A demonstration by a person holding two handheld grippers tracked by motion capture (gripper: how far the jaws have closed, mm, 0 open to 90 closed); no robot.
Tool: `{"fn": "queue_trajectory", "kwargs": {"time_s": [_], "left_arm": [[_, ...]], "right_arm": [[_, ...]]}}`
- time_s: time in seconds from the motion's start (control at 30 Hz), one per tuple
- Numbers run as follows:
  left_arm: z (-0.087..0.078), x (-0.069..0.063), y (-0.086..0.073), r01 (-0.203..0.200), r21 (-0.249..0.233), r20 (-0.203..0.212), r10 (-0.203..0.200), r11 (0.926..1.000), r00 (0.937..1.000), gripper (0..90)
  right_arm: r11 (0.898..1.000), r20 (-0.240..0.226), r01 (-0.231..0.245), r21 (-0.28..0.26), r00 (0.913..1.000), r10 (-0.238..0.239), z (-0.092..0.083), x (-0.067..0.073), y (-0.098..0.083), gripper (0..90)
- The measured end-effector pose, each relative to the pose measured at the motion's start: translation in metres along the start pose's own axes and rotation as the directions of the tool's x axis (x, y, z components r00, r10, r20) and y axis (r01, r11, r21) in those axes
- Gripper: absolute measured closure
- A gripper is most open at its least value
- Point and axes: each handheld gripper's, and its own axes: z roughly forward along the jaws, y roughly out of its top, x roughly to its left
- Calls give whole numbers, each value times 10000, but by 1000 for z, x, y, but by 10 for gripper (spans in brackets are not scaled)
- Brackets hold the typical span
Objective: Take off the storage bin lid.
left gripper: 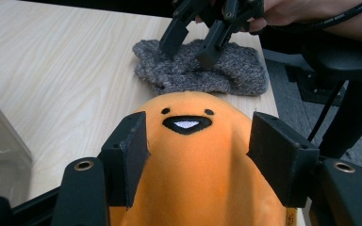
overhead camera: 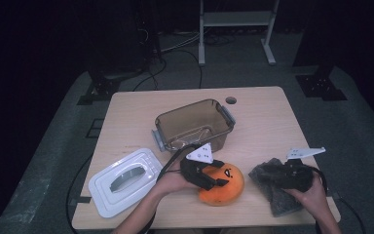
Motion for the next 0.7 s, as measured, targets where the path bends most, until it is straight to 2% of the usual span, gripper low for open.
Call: {"fn": "queue_trajectory", "kwargs": {"time_s": [0.27,0.47,0.7], "left_arm": [[5,2,-2,152,87,129,-153,9998,9998,371],[10,1,-6,143,291,31,-144,9995,9999,367],[15,1,-9,302,578,160,-311,9979,9994,441]], "right_arm": [[10000,-2,10,42,10000,-10,1,-1,0,382],[10000,-29,-27,18,10000,27,1,-1,0,383],[9999,-55,-117,14,9999,118,2,-2,0,383]]}}
